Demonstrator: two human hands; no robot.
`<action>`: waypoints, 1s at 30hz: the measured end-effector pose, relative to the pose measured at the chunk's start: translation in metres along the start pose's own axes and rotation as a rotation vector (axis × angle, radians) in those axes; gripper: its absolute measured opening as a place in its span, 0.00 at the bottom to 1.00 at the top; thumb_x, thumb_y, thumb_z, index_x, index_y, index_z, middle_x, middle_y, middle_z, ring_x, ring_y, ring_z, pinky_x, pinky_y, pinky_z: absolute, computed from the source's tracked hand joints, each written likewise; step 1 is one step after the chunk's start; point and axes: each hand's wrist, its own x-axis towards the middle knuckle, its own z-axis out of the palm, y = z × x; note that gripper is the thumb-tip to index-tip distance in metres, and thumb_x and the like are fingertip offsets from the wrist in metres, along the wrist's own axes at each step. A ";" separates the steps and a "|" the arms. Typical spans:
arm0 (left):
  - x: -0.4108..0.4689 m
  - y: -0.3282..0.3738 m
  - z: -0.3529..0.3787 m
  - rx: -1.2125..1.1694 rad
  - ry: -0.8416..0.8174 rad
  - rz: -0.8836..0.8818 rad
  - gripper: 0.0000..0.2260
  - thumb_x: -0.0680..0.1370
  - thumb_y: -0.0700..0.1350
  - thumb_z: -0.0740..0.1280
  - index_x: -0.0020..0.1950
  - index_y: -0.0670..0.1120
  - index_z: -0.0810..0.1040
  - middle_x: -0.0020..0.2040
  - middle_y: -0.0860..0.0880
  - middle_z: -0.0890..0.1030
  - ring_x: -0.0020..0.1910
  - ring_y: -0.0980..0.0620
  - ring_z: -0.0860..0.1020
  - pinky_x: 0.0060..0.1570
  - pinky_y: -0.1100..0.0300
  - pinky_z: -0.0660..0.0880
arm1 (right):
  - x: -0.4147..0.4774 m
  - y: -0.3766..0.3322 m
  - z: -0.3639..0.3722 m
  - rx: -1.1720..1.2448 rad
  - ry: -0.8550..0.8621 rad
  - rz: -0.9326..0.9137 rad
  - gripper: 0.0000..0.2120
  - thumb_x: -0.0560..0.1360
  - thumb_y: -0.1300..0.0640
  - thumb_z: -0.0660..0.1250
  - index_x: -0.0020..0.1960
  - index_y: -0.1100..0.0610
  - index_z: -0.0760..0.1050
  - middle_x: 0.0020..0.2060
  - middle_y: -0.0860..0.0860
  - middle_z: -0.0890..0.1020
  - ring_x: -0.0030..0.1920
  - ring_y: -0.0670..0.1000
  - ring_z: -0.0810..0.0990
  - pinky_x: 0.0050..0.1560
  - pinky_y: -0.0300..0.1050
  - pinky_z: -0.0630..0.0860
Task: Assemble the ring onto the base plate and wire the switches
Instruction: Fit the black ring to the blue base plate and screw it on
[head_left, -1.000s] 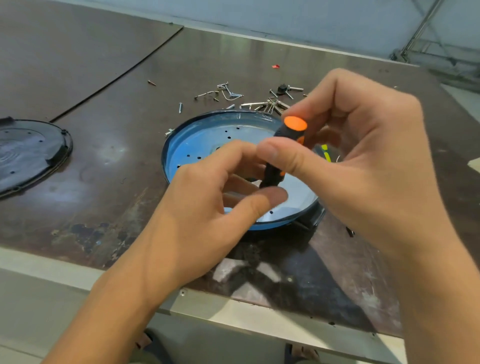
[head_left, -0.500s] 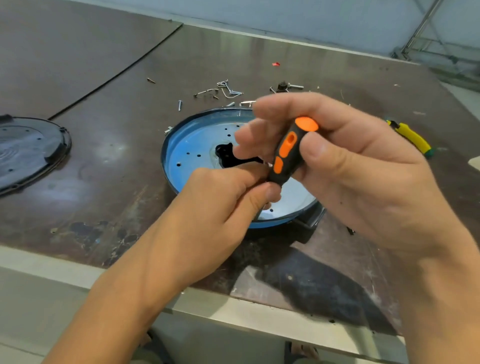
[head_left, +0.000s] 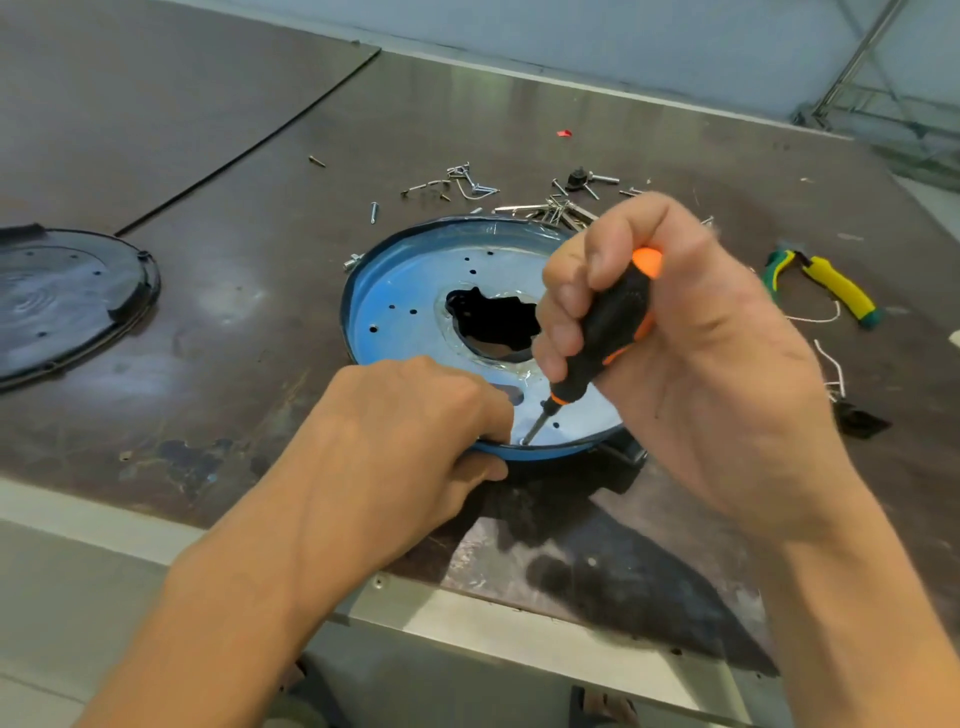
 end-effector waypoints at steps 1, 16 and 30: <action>0.000 -0.001 0.002 0.015 0.010 -0.001 0.10 0.76 0.62 0.64 0.49 0.58 0.70 0.61 0.64 0.79 0.58 0.55 0.78 0.48 0.55 0.77 | 0.001 -0.001 0.001 0.042 -0.029 0.030 0.10 0.80 0.51 0.59 0.49 0.54 0.76 0.42 0.54 0.74 0.39 0.55 0.71 0.42 0.56 0.65; 0.004 -0.006 0.012 0.032 0.051 -0.005 0.14 0.76 0.63 0.65 0.59 0.61 0.76 0.55 0.59 0.83 0.53 0.52 0.81 0.46 0.53 0.79 | 0.004 0.003 0.023 -0.057 0.138 -0.019 0.01 0.76 0.58 0.67 0.47 0.55 0.75 0.36 0.56 0.73 0.35 0.52 0.71 0.40 0.44 0.70; 0.005 -0.008 0.017 0.024 0.082 -0.003 0.14 0.75 0.63 0.66 0.59 0.63 0.76 0.55 0.59 0.83 0.53 0.53 0.81 0.45 0.53 0.79 | -0.005 0.005 0.024 -0.042 0.154 -0.073 0.10 0.75 0.53 0.68 0.53 0.57 0.73 0.39 0.54 0.79 0.42 0.55 0.78 0.47 0.48 0.75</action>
